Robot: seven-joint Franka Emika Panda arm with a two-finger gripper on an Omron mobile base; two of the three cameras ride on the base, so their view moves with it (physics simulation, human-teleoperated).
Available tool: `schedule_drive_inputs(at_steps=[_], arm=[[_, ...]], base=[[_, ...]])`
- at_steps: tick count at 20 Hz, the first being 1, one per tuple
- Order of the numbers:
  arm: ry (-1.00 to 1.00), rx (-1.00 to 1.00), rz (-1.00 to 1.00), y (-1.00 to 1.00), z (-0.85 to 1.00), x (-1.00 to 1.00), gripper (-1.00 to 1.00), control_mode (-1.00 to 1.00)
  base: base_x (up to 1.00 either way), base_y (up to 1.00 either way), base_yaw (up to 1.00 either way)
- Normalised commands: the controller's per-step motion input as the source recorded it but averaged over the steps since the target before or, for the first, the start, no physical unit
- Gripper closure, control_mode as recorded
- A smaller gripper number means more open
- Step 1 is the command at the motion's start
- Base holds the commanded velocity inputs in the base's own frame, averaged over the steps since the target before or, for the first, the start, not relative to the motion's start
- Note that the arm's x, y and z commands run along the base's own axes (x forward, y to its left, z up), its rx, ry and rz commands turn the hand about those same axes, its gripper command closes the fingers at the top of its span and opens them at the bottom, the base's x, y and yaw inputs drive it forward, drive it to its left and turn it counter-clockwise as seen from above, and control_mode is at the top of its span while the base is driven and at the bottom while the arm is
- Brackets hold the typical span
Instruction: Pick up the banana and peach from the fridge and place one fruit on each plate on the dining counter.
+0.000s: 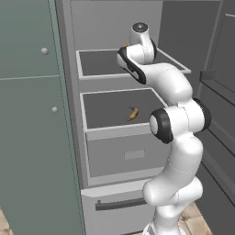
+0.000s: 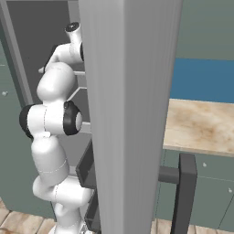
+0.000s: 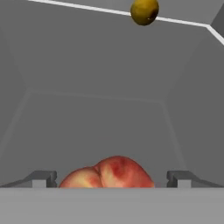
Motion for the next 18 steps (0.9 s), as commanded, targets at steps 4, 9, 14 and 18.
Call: schedule_drive_inputs(at_steps=[4,9,14,18], arm=[[0.0,0.0,-0.01,0.0,-0.29,0.0,-1.0,-1.0],[0.01,0.0,-0.05,0.0,-0.46,0.0,-1.0,-1.0],[0.0,0.0,-0.02,0.0,-0.6,0.05,-1.0,-1.0],[0.04,0.0,-0.03,0.0,-0.72,0.11,1.0,-1.0]], base=[[0.0,0.0,0.0],[0.0,0.0,0.0],[0.0,0.0,0.0],[0.0,0.0,0.0]])
